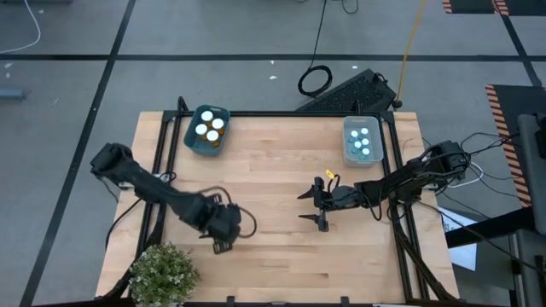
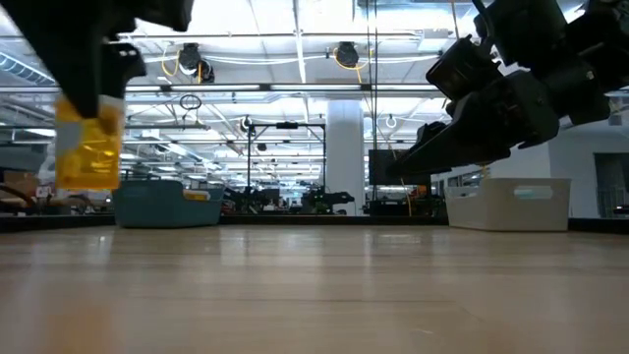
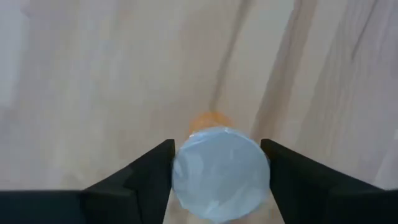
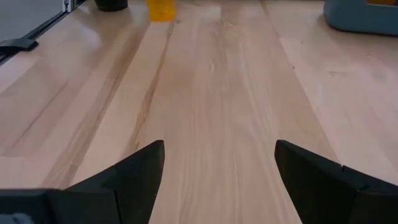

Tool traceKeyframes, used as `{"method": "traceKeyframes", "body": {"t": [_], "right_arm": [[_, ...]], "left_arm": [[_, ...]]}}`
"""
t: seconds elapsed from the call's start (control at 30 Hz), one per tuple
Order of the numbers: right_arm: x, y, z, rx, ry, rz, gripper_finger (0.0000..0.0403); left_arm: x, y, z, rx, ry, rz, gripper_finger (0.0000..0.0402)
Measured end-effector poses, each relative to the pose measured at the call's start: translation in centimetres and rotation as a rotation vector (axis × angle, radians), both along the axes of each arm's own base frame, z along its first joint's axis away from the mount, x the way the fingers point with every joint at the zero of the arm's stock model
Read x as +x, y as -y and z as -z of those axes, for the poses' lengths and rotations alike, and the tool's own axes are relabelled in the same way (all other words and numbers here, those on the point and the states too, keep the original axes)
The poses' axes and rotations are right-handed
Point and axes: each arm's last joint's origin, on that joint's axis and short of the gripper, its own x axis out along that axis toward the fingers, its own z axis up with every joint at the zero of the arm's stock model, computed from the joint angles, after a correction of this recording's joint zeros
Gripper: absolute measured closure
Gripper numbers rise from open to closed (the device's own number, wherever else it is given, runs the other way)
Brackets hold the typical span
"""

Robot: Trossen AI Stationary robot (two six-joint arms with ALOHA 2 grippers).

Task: Pick and place medicine bottles into bin by pill shape (circle, oval)
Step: Put the orange capsule bottle into the blue bin

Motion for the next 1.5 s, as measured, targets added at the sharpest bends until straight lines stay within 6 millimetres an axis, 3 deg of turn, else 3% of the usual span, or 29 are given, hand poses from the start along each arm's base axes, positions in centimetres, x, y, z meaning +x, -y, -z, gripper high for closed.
{"method": "traceKeyframes", "body": {"t": [0.3, 0.5, 0.8, 0.93, 1.03, 1.2, 1.5], "right_arm": [[-0.3, 0.1, 0.3, -0.012, -0.019, -0.002, 0.0106], [-0.4, 0.2, 0.4, -0.028, -0.021, -0.006, 0.0106], [-0.3, 0.5, 0.4, -0.057, -0.02, -0.008, 0.0106], [-0.3, 0.5, 0.4, -0.067, -0.021, -0.013, 0.0106], [-0.3, 0.5, 0.5, -0.071, -0.022, -0.015, 0.0106], [-0.4, 0.5, 0.6, -0.08, -0.037, -0.018, 0.0106], [-0.5, 0.5, 0.7, -0.094, -0.049, -0.024, 0.0106]], "left_arm": [[-0.9, -8.5, -4.0, 0.193, 0.04, -0.021, 0.0193], [-2.3, -14.6, -5.9, 0.323, 0.045, -0.076, 0.0171], [-5.4, -22.8, -6.4, 0.407, -0.104, -0.315, 0.0194], [-7.0, -25.9, -6.4, 0.413, -0.133, -0.45, 0.0179], [-8.0, -27.4, -6.4, 0.408, -0.146, -0.53, 0.017], [-8.9, -29.2, -6.3, 0.391, -0.116, -0.609, 0.0189], [-9.3, -29.1, -2.7, 0.35, -0.14, -0.678, 0.0168]]}}
